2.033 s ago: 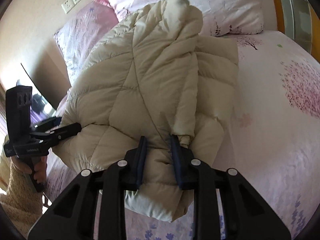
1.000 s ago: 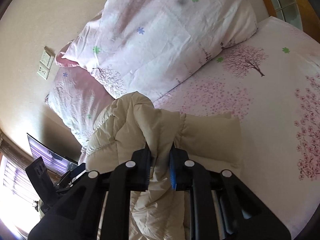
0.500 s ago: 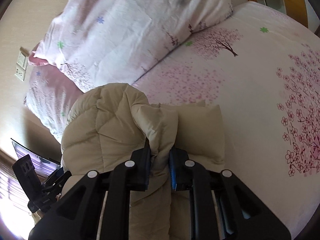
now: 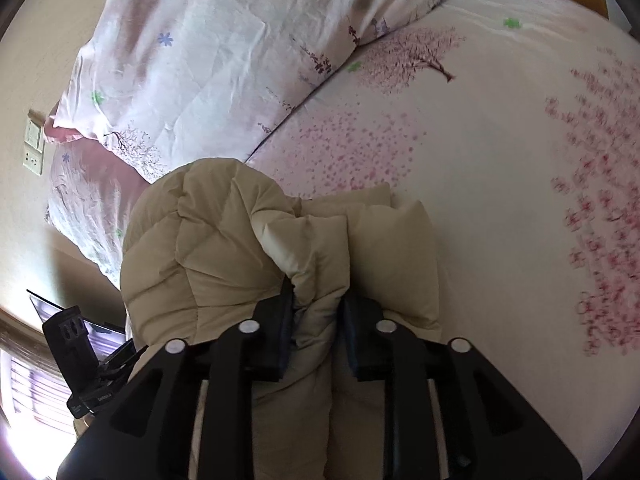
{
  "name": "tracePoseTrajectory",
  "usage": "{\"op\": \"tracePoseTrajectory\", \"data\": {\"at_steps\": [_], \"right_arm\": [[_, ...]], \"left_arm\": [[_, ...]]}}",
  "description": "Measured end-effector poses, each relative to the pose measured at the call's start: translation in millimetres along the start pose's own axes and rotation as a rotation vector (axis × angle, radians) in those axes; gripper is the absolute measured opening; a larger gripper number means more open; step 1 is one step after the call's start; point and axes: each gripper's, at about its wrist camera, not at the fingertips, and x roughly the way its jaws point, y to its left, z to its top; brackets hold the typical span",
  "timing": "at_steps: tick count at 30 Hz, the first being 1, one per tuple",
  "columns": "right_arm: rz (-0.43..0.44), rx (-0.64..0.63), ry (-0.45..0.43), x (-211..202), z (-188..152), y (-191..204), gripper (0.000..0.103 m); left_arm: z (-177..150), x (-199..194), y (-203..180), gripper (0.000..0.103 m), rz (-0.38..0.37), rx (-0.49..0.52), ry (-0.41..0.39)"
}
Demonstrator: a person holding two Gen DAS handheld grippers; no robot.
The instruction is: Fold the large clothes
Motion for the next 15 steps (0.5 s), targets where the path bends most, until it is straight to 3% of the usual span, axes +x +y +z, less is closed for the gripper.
{"op": "tracePoseTrajectory", "data": {"at_steps": [2,7,11,15], "right_arm": [[-0.034,-0.026,-0.041,-17,-3,6,0.043],[0.032,-0.189,-0.188,-77,-39,38,0.043],[0.067,-0.346,-0.119,-77,-80,66,0.04],[-0.035,-0.375,-0.032,-49,-96,61,0.035]], "left_arm": [[-2,-11,-2,0.094,0.008,0.017,-0.042],[-2,-31,-4,0.093,0.04,0.042,-0.09],[-1,-29,-7,0.094,0.053,0.041,-0.079],[0,-23,-4,0.094,0.047,0.023,-0.062]]}}
